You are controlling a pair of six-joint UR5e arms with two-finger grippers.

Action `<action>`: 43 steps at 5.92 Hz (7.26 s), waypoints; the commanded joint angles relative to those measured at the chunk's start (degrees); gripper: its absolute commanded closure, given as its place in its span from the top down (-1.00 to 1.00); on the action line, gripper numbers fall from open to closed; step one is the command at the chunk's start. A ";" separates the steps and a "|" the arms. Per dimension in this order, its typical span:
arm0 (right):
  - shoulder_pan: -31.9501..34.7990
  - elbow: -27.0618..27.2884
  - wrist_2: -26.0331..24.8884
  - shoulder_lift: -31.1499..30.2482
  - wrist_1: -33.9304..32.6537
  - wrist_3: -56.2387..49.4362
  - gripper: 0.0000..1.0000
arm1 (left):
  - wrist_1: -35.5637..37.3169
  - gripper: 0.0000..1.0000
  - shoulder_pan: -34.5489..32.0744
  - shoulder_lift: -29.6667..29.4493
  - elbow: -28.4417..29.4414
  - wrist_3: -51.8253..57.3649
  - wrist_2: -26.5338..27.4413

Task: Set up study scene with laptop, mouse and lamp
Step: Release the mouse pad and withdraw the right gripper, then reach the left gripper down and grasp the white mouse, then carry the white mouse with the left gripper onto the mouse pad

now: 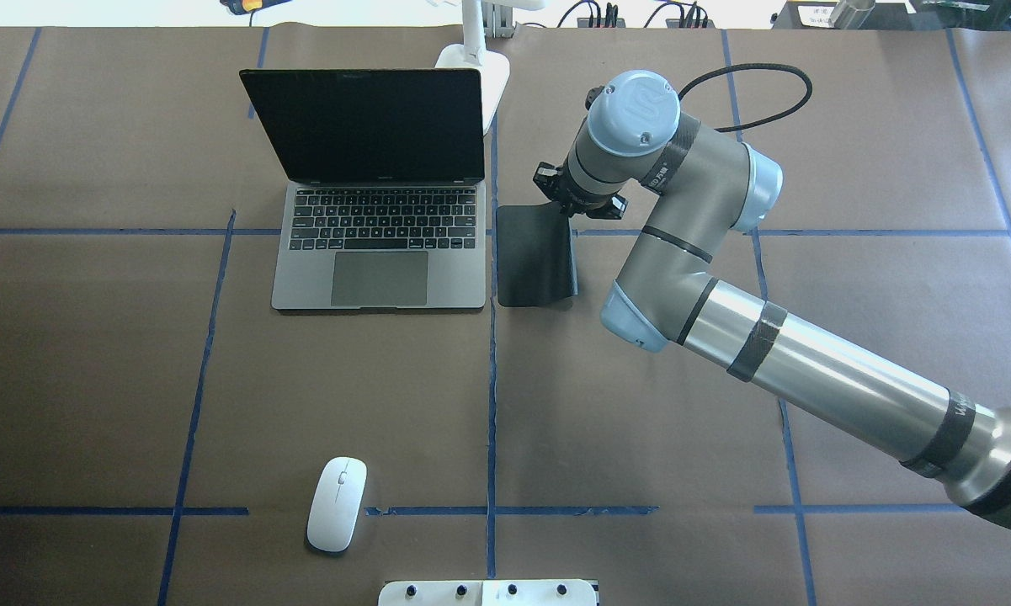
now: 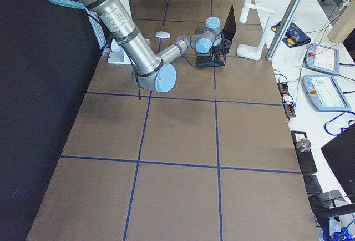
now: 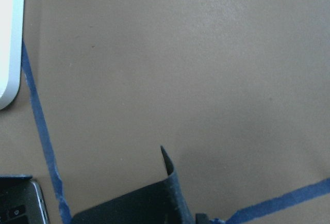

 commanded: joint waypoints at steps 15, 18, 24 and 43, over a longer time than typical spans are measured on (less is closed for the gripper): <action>45.97 35.43 22.81 -57.57 -20.74 -100.06 1.00 | -16.82 1.00 75.93 -11.26 -20.38 -71.41 49.82; 45.97 35.16 22.89 -57.56 -20.74 -100.06 1.00 | -10.06 1.00 83.54 -14.41 -19.51 -75.06 53.51; 45.97 35.16 23.07 -58.27 -20.74 -100.06 1.00 | -10.06 -0.16 82.96 -18.29 -16.16 -75.24 53.33; 45.79 34.99 23.51 -57.48 -20.48 -97.60 1.00 | -19.64 1.00 57.82 -72.96 46.51 -67.33 37.01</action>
